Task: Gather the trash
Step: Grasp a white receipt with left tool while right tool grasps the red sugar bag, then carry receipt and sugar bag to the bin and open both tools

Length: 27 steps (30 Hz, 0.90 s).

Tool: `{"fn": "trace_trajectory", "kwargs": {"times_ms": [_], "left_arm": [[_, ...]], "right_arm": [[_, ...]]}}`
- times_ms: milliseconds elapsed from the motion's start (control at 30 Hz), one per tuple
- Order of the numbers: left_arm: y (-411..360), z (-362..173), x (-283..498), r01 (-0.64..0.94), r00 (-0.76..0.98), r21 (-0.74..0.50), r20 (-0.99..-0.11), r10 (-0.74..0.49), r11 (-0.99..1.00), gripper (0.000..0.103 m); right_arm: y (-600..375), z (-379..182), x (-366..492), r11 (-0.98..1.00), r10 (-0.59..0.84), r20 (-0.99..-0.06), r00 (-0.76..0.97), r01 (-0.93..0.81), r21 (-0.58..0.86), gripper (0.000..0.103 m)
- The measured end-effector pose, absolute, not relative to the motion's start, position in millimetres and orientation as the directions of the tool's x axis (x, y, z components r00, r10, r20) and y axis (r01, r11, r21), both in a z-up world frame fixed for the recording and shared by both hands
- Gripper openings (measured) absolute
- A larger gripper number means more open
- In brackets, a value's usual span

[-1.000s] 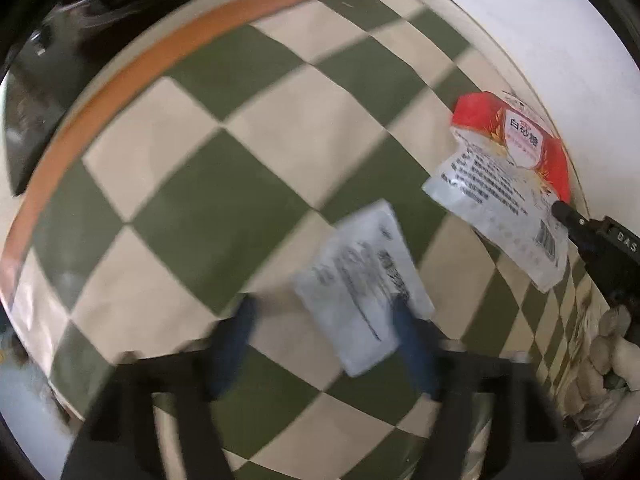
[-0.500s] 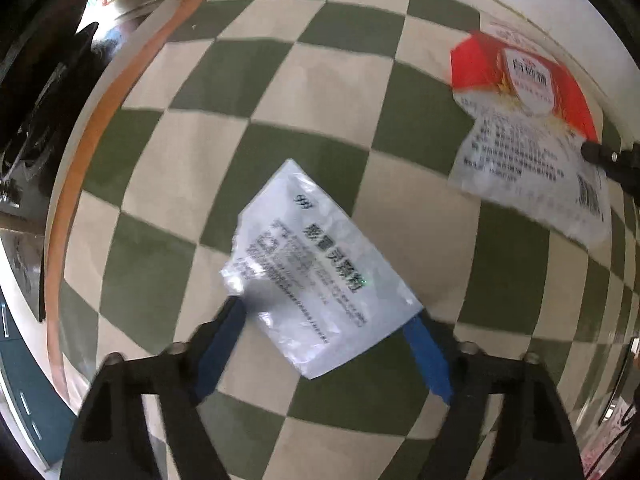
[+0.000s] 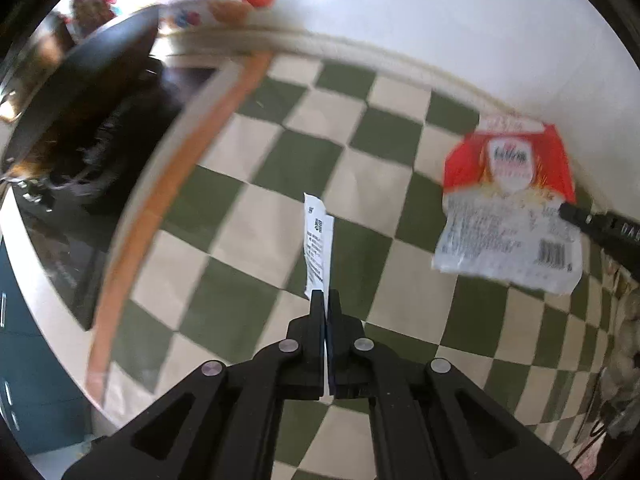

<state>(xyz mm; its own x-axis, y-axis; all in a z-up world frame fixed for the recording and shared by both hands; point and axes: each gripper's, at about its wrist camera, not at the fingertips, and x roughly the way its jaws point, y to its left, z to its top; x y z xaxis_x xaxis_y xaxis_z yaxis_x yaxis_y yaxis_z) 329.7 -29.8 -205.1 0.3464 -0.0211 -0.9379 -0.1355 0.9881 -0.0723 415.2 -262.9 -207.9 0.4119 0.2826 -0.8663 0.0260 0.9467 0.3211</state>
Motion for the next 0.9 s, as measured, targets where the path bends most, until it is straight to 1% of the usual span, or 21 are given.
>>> {"fn": "trace_trajectory", "kwargs": {"times_ms": [67, 267, 367, 567, 733, 900], "left_arm": [[-31.2, -190.8, 310.7, -0.155, 0.373, -0.077, -0.928, -0.013, 0.985, 0.0], [34.0, -166.4, 261.7, -0.241, 0.444, -0.088, -0.896, 0.029, 0.966, 0.0], [59.3, -162.7, 241.3, -0.288, 0.458, -0.098, -0.888, 0.047, 0.953, 0.0], [128.9, -163.0, 172.4, -0.423, 0.466, -0.123, -0.879, 0.1, 0.898, 0.0], [208.2, -178.6, 88.8, -0.577, 0.418, -0.13, -0.895, 0.155, 0.806, 0.0], [292.6, -225.0, -5.6, -0.727, 0.329, -0.136, -0.93, 0.167, 0.673, 0.0]], "right_arm": [[-256.0, -196.7, 408.5, 0.94, 0.309, -0.852, 0.422, 0.003, 0.342, 0.005], [-211.1, -162.2, 382.5, 0.921, 0.384, -0.817, 0.43, -0.113, 0.373, 0.003], [-177.3, -144.4, 364.6, 0.905, 0.425, -0.801, 0.421, -0.189, 0.381, 0.002], [-90.8, -116.9, 314.9, 0.853, 0.504, -0.783, 0.366, -0.354, 0.383, 0.002], [8.3, -127.9, 258.1, 0.772, 0.566, -0.789, 0.24, -0.49, 0.405, 0.002], [121.9, -178.9, 185.4, 0.676, 0.578, -0.813, 0.067, -0.597, 0.432, 0.002]]}}
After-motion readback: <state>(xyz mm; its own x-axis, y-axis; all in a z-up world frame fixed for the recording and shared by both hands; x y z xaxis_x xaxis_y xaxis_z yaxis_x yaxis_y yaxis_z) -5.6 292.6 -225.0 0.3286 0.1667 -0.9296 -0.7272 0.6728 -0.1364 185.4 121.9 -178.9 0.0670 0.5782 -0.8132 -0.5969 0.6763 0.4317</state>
